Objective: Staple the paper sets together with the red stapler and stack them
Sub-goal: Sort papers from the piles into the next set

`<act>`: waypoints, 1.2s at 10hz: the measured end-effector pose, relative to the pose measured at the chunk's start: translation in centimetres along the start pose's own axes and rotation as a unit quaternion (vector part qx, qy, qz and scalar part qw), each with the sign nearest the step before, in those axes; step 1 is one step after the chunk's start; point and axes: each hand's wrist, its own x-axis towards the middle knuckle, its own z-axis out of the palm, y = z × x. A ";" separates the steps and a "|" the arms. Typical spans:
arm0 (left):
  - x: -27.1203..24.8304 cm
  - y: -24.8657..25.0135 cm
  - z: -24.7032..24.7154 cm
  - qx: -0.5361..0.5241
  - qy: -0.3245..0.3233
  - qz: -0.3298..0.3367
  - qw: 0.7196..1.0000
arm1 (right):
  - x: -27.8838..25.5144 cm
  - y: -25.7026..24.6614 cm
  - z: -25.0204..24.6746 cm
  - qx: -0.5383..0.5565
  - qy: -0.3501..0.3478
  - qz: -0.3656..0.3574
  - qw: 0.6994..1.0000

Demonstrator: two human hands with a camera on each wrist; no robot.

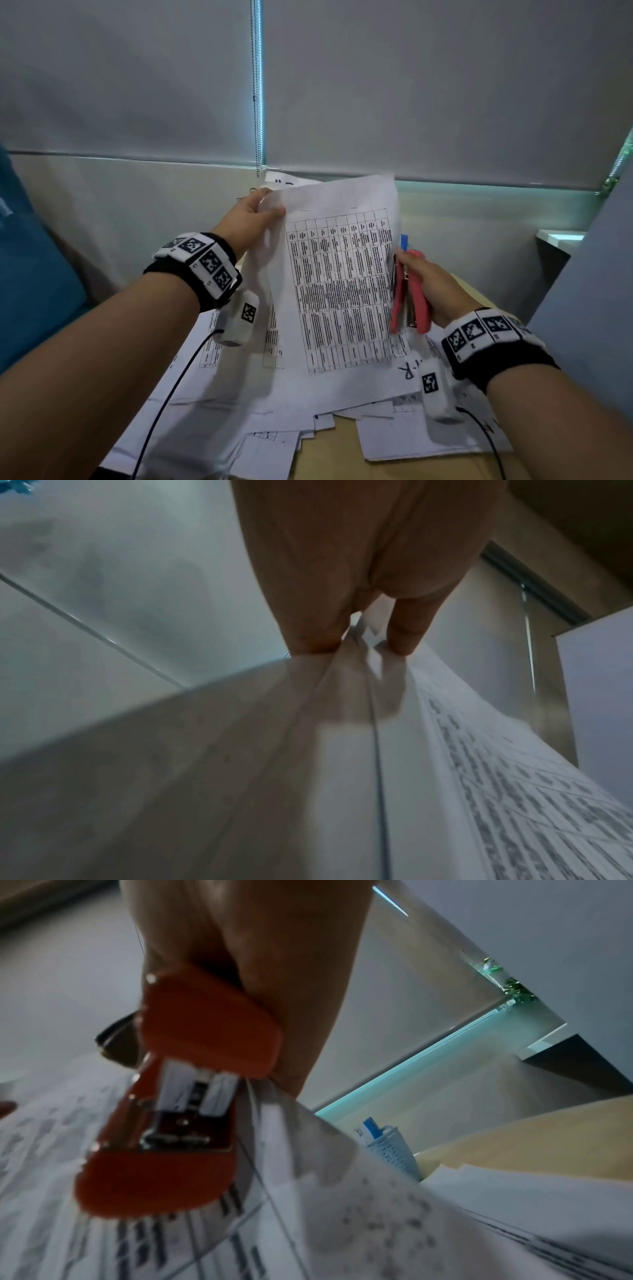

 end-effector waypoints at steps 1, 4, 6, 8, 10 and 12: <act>0.4 0.4 0.4 -0.032 0.037 -0.008 0.999 | -0.1 -0.7 -0.5 0.047 0.000 0.001 0.999; -1.2 -4.2 1.3 0.461 -0.104 -0.158 0.867 | 0.4 0.0 -0.3 -0.151 0.022 0.095 0.984; -3.1 -8.9 2.3 0.504 -0.220 -0.203 0.810 | 1.1 2.8 2.1 -0.382 -0.063 0.184 0.904; -4.6 -10.3 3.6 0.629 -0.237 -0.131 0.729 | 1.1 5.1 6.6 -0.523 -0.141 0.176 0.822; -5.2 -10.4 3.9 0.649 -0.356 -0.077 0.668 | 2.4 5.5 8.8 -0.599 -0.149 0.161 0.770; -4.6 -10.8 3.4 0.647 -0.399 -0.095 0.642 | 1.1 5.7 8.8 -0.722 -0.209 0.117 0.649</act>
